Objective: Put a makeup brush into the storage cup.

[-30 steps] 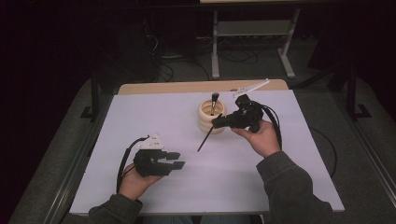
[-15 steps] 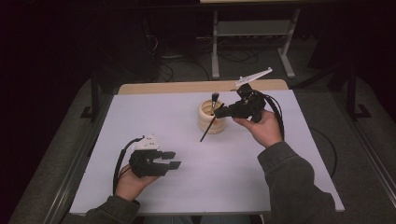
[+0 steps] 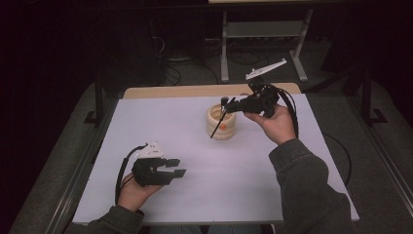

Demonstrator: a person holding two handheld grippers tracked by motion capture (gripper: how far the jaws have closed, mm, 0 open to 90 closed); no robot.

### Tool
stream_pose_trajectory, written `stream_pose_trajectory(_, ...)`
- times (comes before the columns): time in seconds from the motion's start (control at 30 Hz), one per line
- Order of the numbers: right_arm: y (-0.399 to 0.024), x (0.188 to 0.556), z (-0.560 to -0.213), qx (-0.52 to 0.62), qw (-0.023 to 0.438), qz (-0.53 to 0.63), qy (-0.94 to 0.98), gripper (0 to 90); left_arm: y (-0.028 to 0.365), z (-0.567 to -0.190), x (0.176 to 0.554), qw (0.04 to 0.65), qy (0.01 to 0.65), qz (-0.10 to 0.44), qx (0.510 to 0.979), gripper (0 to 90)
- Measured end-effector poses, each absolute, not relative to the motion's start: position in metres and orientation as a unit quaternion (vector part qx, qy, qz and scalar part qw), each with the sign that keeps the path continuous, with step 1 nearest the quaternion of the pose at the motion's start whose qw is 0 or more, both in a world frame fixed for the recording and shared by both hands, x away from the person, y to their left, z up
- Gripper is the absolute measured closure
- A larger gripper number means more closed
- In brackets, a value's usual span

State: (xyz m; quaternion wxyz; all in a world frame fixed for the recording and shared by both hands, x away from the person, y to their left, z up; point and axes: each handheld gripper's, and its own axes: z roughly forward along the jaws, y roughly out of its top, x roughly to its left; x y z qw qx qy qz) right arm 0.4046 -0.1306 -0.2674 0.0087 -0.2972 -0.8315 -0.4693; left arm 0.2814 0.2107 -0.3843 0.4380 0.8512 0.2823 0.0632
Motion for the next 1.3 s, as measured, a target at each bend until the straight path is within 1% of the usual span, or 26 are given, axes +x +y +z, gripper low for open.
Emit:
stream_pose_trajectory(0.33,-0.134,0.413,-0.257,-0.311,0.0,-0.469,-0.827,84.9,0.212,-0.385,0.281,0.435,0.281,0.071,0.852,53.1)
stream_pose_trajectory(0.97,-0.134,0.437,-0.239,-0.328,-0.034,-0.463,-0.823,84.9,0.217,-0.384,0.283,0.433,0.285,0.075,0.852,51.1)
stream_pose_trajectory(1.3,-0.136,0.451,-0.242,-0.352,-0.048,-0.451,-0.819,84.9,0.218,-0.384,0.282,0.437,0.287,0.071,0.849,50.8)
